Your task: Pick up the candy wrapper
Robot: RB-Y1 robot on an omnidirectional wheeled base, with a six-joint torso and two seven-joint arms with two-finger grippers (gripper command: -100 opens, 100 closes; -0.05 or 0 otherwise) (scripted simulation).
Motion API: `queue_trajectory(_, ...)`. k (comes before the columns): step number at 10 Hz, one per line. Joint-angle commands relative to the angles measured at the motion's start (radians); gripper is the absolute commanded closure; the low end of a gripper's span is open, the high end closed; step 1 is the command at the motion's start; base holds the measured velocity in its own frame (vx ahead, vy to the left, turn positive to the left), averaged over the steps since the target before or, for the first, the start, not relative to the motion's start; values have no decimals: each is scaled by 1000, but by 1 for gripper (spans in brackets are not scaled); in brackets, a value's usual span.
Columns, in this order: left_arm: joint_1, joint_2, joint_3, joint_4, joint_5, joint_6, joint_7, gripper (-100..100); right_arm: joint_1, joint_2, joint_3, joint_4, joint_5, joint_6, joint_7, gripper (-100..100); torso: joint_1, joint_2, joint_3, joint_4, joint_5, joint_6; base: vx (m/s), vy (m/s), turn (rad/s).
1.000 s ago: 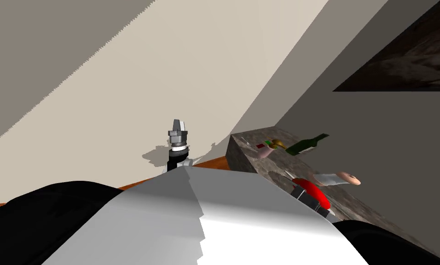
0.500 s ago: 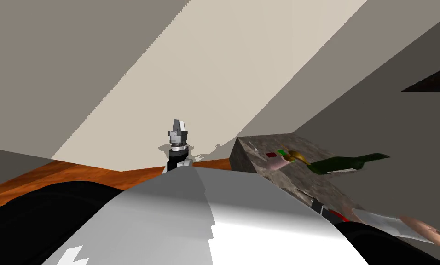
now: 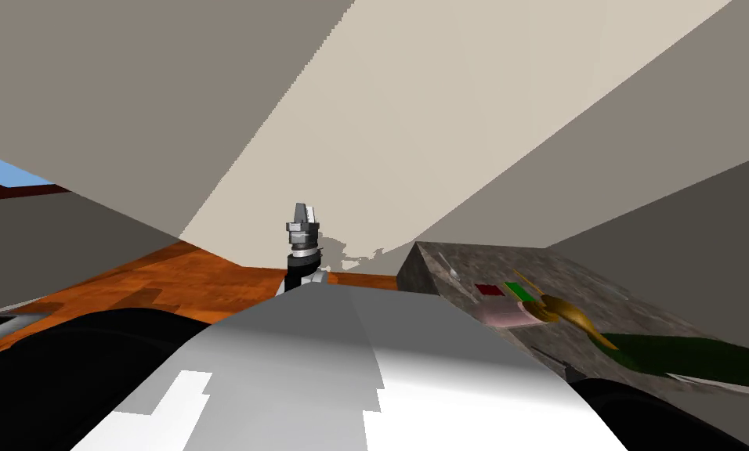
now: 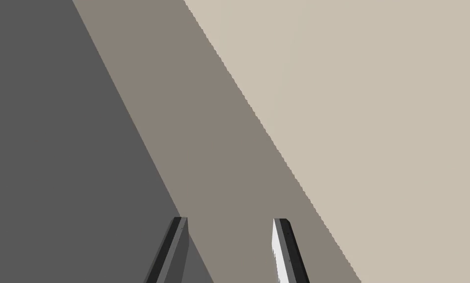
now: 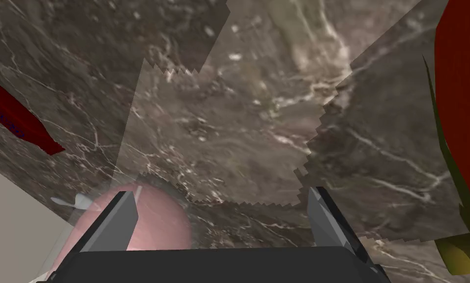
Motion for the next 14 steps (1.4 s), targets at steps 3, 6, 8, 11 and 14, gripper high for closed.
queue_trajectory(3, 0, 0, 0, 0, 0, 0, 0, 0, 23, -54, -5, 91, 54, -9, 64, -100, 2, 1, 0, 0, 0, 0, 84, -13, 226)
queue_trajectory(6, 0, 0, 0, 0, 0, 0, 0, 0, 27, -105, 17, 200, 119, -10, 140, -100, 0, -5, -3, -1, 0, -1, 161, -22, 375)
queue_trajectory(8, 0, 0, 0, 0, 0, 0, 0, 0, 24, -127, 37, 264, 152, -9, 178, -100, 2, -6, -4, -1, 1, -1, 152, -31, 263)
queue_trajectory(11, 0, 0, 0, 0, 0, 0, 0, 0, 14, -145, 67, 331, 188, -4, 222, -100, 2, -6, -3, -1, 0, 0, 154, -44, 213)
queue_trajectory(14, 0, 0, 0, 0, 0, 0, 0, 0, -14, -119, 91, 325, 187, 20, 220, -100, 5, 3, 2, 1, 1, 1, 19, -6, 19)
